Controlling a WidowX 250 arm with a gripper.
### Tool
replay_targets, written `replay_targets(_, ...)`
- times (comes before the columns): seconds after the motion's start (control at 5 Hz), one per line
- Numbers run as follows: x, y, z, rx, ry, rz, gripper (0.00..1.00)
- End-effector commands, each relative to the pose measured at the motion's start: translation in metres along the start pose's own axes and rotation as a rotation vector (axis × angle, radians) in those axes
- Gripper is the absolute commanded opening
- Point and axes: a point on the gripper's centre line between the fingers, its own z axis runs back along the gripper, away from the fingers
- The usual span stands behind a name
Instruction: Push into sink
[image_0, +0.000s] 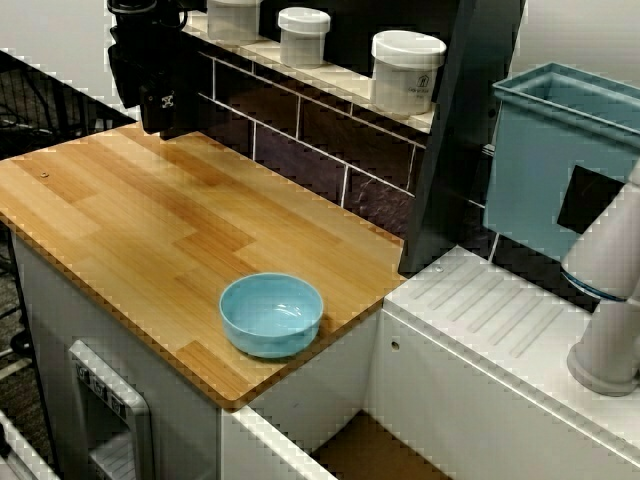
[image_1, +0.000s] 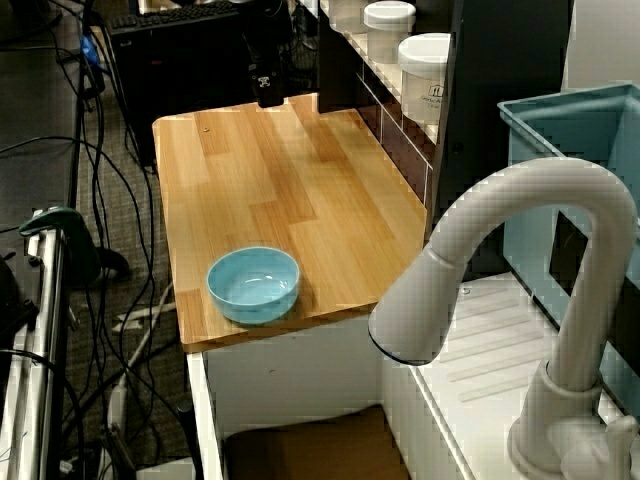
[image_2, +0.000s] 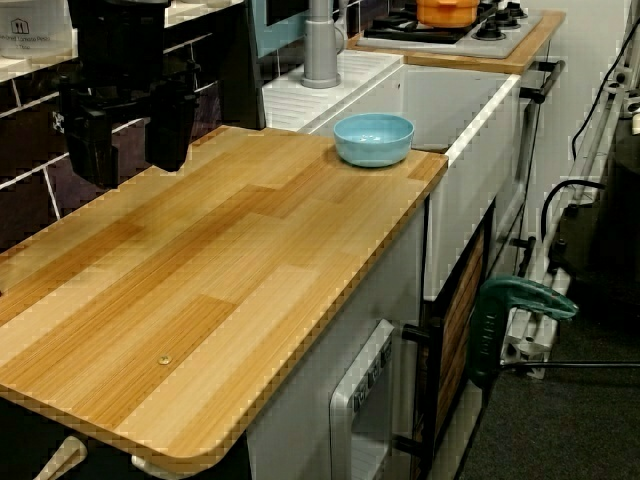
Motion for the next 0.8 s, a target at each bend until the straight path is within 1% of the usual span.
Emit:
replay_targets(0.0, 0.0, 0.0, 0.0, 0.0, 0.0, 0.0, 1.0)
replay_targets(0.2, -0.019, -0.003, 0.003, -0.02, 0.018, -0.104, 1.0)
replay_targets(0.4, -0.035, -0.001, 0.011, -0.031, 0.01, -0.135, 1.0)
replay_targets(0.6, -0.051, -0.005, 0.009, -0.049, 0.022, -0.104, 1.0)
